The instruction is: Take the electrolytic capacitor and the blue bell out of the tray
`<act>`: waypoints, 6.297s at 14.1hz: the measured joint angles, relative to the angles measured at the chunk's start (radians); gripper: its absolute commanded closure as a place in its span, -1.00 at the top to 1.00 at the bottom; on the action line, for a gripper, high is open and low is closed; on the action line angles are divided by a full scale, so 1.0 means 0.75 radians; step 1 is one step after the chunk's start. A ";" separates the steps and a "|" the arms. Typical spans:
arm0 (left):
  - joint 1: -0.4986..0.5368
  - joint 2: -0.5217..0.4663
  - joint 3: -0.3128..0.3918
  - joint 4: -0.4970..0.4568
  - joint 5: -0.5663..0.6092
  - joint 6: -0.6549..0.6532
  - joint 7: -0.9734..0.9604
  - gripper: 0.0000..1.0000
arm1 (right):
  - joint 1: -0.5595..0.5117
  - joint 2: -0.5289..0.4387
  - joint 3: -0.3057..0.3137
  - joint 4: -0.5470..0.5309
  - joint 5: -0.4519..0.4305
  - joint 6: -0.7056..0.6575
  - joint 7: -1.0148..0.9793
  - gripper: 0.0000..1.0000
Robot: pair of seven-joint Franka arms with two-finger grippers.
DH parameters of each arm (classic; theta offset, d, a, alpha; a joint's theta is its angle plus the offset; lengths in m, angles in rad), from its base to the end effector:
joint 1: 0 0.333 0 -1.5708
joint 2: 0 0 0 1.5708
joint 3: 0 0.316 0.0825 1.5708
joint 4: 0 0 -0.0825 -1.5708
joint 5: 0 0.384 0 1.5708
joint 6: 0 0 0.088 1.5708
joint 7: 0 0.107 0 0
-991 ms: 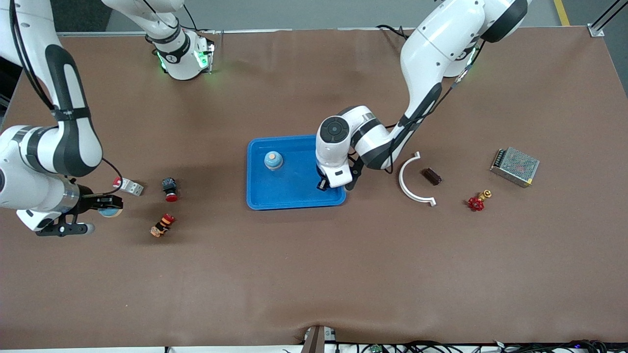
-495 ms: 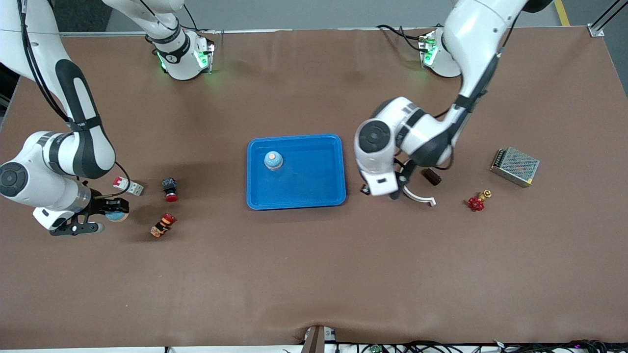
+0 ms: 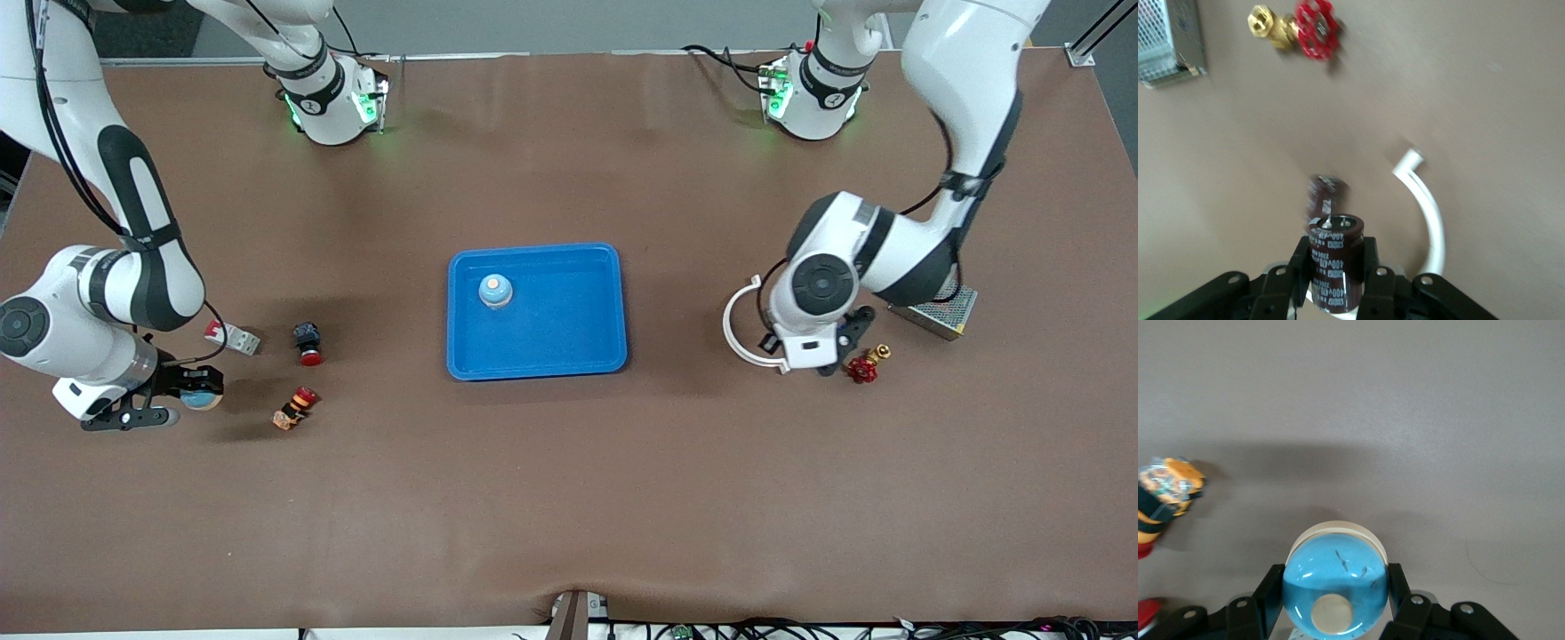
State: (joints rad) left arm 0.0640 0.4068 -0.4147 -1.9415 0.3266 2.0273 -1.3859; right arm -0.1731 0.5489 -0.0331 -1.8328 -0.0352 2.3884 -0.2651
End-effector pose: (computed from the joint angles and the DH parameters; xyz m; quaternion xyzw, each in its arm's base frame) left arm 0.5592 -0.1767 0.2690 -0.8999 -0.4110 0.0467 0.1380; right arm 0.6348 -0.1317 0.2318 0.9988 0.0447 -0.0015 0.0209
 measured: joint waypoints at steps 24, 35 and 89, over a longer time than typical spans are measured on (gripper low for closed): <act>0.546 -0.169 -0.060 -0.372 0.000 0.370 0.676 -1.00 | -0.043 0.127 0.003 0.002 0.127 0.148 0.000 0.97; 0.547 -0.164 -0.156 -0.424 0.000 0.389 0.490 -1.00 | -0.043 0.146 0.013 0.100 0.134 -0.003 0.001 1.00; -0.132 -0.555 0.378 0.599 -0.398 -0.796 1.391 1.00 | 1.032 -0.159 0.038 -0.383 0.139 0.288 1.747 1.00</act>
State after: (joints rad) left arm -0.0353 -0.0093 -0.1311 -1.4920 0.0278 1.4305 -0.3426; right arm 0.6006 0.4293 -0.0047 -2.1202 0.0689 2.6045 1.0449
